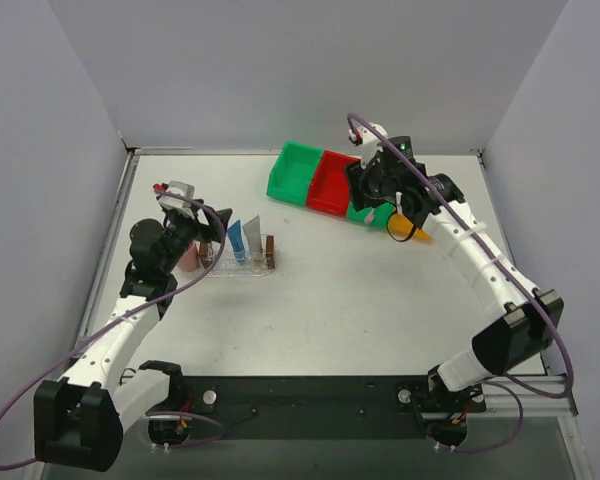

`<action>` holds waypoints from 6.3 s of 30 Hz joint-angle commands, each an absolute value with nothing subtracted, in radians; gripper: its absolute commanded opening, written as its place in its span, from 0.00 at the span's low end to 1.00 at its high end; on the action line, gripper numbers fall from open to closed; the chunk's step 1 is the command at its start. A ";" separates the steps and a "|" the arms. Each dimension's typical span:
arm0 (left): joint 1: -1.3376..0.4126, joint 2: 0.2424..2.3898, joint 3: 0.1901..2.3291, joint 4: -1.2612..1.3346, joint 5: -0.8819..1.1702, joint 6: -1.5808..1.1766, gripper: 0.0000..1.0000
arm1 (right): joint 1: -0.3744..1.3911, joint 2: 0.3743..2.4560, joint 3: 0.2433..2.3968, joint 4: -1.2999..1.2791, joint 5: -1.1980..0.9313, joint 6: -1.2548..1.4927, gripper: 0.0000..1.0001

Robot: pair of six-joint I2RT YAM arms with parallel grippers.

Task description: Prepare toiletry sets of a toothbrush and toothpaste on the tray

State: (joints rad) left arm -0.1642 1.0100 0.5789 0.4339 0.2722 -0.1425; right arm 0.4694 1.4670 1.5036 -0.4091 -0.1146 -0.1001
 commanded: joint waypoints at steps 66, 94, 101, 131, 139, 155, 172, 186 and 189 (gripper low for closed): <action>-0.140 1.003 0.759 0.166 0.058 -0.091 0.87 | 0.250 2.267 1.924 -0.500 0.046 0.252 0.15; -0.143 1.011 0.854 0.161 0.398 -0.006 0.84 | 0.201 1.882 1.772 -0.518 -0.247 0.285 0.00; -0.279 1.025 0.994 0.026 0.491 0.303 0.83 | 0.186 1.819 1.793 -0.655 -0.847 0.212 0.00; -0.756 1.330 1.367 -0.425 0.270 1.026 0.85 | 0.359 1.615 1.652 -0.730 -1.147 0.072 0.00; -0.798 1.364 1.327 -0.358 0.187 1.045 0.69 | 0.374 1.615 1.652 -0.732 -1.176 0.072 0.00; -0.853 1.356 1.264 -0.319 0.103 1.069 0.00 | 0.377 1.594 1.644 -0.730 -1.189 0.060 0.25; -0.723 1.158 1.026 -0.071 0.166 0.579 0.00 | 0.238 1.450 1.818 -0.674 -0.983 0.017 0.42; -0.592 1.187 1.134 0.087 0.417 -0.080 0.00 | 0.465 1.293 1.589 -0.356 -0.772 0.014 0.46; -0.583 1.206 1.137 0.158 0.531 -0.190 0.00 | 0.485 1.285 1.534 -0.255 -0.749 0.043 0.46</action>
State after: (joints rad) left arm -0.5983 1.1873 1.0817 0.0105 0.3553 0.0521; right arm 0.4702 1.3125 1.5772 -0.4362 -0.8093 0.0296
